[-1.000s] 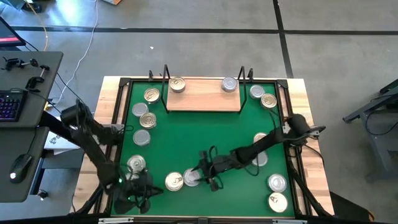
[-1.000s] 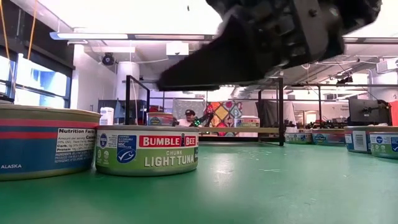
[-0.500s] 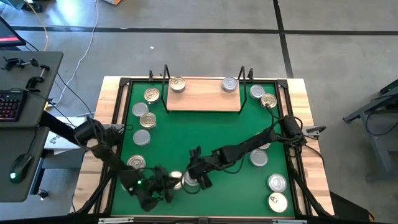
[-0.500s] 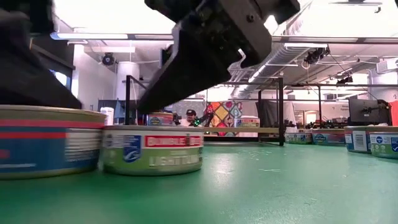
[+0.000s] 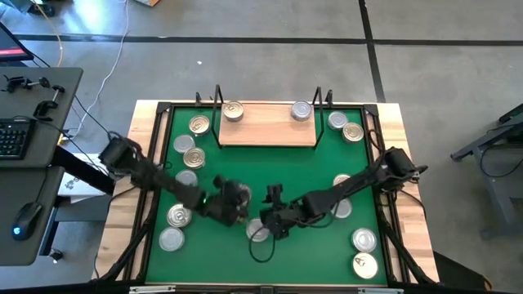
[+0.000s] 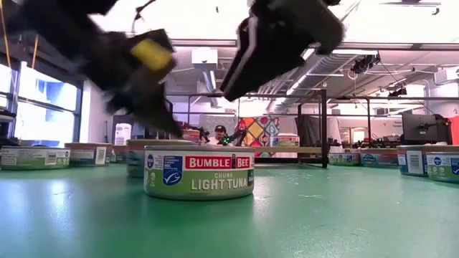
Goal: Stack canned seafood by type on shelf
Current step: Put the blue pink tuna can on the shelf
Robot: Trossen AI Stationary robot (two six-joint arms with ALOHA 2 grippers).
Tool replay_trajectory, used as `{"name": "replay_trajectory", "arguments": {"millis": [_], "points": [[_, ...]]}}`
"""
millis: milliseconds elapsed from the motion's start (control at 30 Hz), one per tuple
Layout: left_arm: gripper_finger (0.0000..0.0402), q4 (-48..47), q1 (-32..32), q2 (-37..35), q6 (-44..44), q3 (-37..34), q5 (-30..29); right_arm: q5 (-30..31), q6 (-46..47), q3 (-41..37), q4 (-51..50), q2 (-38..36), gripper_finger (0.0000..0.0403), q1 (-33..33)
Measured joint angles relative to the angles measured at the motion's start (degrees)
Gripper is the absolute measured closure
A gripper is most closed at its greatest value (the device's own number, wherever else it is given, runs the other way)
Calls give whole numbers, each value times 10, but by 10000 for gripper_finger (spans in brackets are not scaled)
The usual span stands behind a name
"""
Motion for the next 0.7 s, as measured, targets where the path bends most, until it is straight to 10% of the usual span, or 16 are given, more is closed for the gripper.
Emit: {"name": "replay_trajectory", "arguments": {"millis": [233, 700], "points": [[401, -16, 1, -117, 96, 17, 25, -16, 7, -140, 187, -8, 176, -27], [401, -66, 44, -157, -86, -107, 81, -91, 46, -238, 395, -6, 176, -98]]}}
